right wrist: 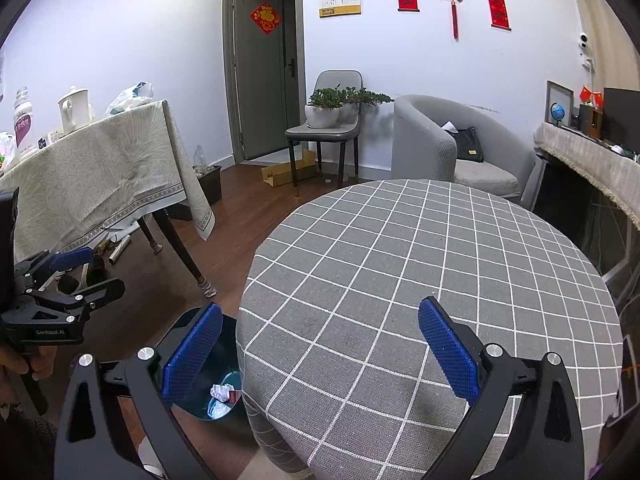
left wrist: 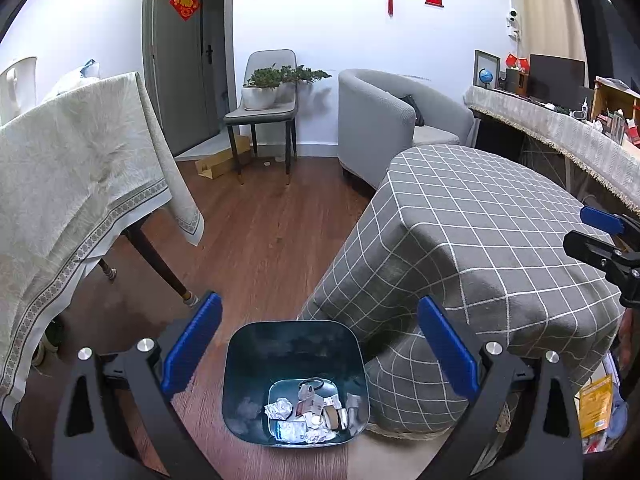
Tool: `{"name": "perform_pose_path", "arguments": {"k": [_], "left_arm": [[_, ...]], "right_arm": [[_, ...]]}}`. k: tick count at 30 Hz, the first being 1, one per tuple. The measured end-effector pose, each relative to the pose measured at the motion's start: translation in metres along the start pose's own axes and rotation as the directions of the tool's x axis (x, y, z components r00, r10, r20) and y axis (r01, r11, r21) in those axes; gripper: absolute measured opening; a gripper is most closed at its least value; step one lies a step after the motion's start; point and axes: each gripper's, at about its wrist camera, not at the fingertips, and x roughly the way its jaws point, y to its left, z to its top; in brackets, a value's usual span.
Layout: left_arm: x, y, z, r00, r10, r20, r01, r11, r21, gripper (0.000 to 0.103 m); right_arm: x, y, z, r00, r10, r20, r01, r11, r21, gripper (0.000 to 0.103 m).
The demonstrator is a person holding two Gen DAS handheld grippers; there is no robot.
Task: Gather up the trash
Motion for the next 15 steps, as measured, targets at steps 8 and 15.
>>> {"name": "perform_pose_path", "arguments": {"k": [8,15], "left_arm": [[0.0010,-0.0043,-0.0013,1.000,0.002,-0.004,-0.002,1.000,0.006,0.100],[0.0011,-0.0047,-0.0016,1.000,0.003,-0.005,-0.002,1.000,0.006,0.100]], "right_arm": [[-0.0008,-0.0002,-0.0011,1.000,-0.001,0.001,0.001,1.000,0.004,0.099],[-0.0008,0.0004,-0.0011,1.000,-0.002,0.002,0.002,1.000,0.004,0.099]]}}
